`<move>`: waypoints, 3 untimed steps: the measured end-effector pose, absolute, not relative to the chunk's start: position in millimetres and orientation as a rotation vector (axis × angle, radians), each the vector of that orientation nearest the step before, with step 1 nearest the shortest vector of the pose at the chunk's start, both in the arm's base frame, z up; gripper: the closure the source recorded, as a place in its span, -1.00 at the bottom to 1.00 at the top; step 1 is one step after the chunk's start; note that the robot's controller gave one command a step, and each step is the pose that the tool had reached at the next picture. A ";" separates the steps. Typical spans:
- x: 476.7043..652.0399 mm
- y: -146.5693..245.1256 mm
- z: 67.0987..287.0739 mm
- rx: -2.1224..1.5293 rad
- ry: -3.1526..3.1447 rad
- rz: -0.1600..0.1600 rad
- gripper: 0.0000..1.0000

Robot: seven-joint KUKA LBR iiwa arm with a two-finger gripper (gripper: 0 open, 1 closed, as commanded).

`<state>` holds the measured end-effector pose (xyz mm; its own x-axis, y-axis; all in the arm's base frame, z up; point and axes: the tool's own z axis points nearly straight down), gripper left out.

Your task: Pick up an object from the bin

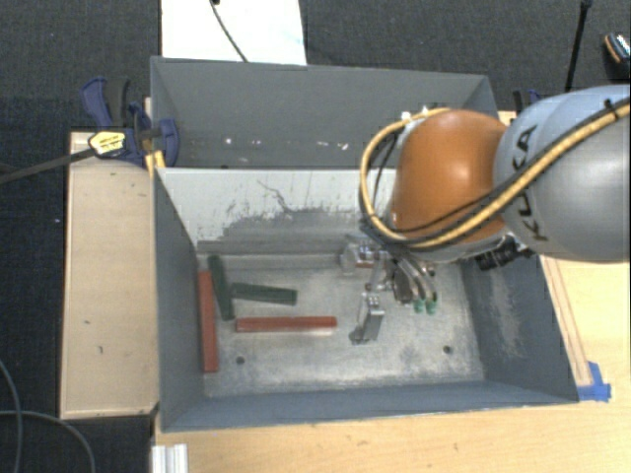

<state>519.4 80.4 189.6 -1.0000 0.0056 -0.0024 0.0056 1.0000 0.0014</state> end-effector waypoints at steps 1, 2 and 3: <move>518.7 113.2 66.1 0.079 3.146 0.001 -1.00; 521.0 112.3 70.4 0.086 3.139 0.002 1.00; 534.5 85.6 204.3 0.019 3.131 0.002 1.00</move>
Offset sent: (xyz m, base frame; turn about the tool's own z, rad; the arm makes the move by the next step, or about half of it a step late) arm 0.0012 0.0317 -0.1196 0.0469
